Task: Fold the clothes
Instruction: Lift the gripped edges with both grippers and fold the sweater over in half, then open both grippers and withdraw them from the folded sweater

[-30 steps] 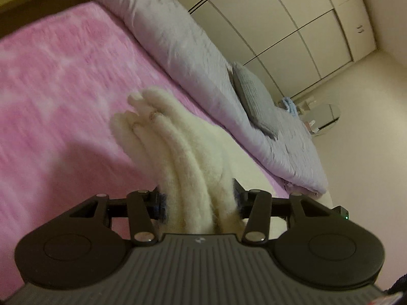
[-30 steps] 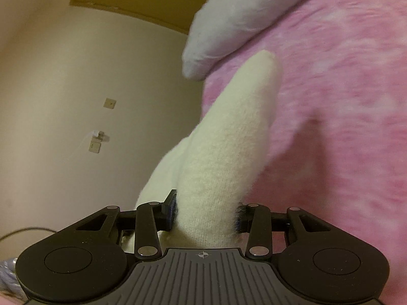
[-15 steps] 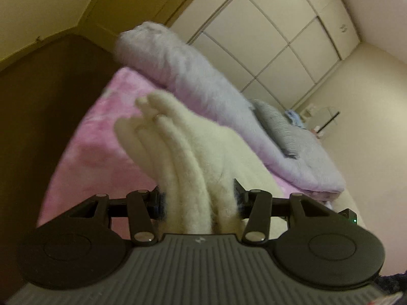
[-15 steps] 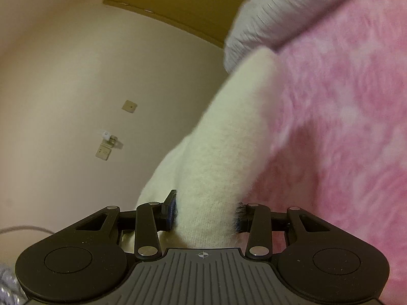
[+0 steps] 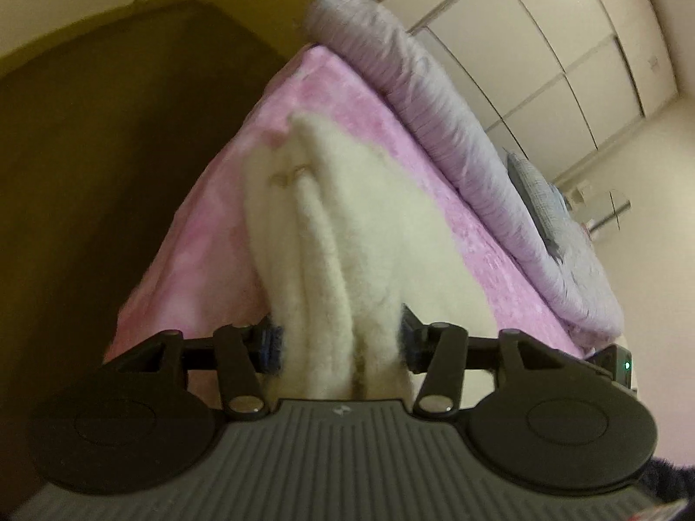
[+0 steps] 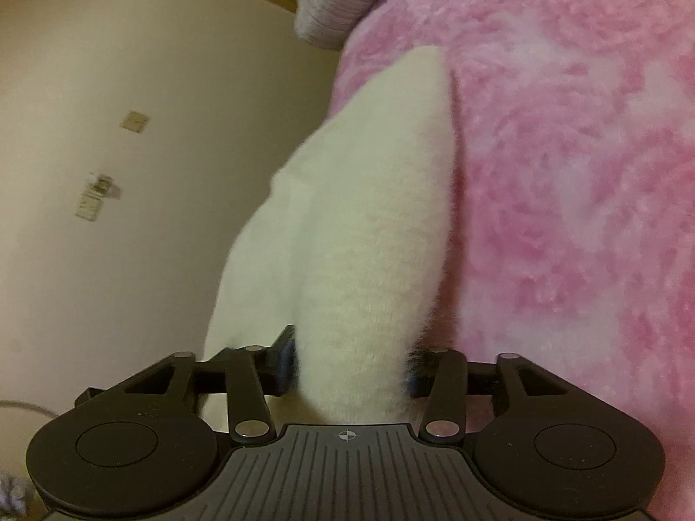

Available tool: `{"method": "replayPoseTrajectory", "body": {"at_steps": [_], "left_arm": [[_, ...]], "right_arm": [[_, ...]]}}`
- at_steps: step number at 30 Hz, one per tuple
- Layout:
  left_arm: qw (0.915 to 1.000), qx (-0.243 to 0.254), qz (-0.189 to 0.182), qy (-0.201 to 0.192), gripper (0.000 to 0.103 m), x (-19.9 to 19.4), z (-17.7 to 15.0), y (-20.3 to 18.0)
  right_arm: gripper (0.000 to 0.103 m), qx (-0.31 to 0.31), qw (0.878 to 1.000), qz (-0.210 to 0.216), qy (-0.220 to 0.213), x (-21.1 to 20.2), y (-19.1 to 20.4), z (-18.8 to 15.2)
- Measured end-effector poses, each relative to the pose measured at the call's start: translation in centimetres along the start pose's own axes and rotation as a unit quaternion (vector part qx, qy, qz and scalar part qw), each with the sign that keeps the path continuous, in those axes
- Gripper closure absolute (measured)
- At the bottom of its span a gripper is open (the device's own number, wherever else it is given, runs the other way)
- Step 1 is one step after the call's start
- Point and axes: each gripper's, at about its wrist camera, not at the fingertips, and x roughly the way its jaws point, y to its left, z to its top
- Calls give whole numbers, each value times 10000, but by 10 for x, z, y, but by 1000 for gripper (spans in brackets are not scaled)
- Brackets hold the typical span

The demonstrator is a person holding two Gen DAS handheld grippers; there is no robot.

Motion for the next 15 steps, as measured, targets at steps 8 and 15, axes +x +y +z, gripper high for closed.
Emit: {"method": "replayPoseTrajectory", "body": {"at_steps": [8,15], "left_arm": [[9928,483,970,-511,61,-69,-9,-45],[9755,1486,1603,-242,68,-71,-53,-87]], "right_arm": [[45,-1262,9795,-1483,-515,-50,65,-36],[55,-2745,9397,-1996,-430,-56,106,-98]]}}
